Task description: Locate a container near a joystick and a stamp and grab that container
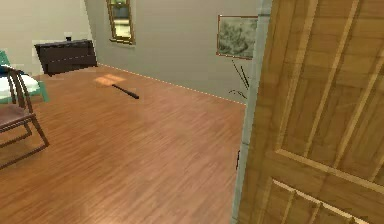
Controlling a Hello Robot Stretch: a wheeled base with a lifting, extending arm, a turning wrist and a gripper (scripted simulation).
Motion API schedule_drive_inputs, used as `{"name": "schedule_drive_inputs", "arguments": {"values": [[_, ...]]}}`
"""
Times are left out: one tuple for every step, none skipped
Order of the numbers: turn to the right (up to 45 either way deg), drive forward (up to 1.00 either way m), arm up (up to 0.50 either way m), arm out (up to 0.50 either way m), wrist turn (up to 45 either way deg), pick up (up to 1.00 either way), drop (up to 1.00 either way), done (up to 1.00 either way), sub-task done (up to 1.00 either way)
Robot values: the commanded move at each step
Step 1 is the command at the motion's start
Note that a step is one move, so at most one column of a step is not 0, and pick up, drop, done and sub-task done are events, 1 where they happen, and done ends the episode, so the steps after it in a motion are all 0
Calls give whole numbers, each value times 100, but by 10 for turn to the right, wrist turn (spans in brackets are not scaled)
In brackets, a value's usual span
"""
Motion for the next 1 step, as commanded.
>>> {"name": "schedule_drive_inputs", "arguments": {"values": [[0, 30, 0, 0, 0, 0, 0, 0, 0]]}}
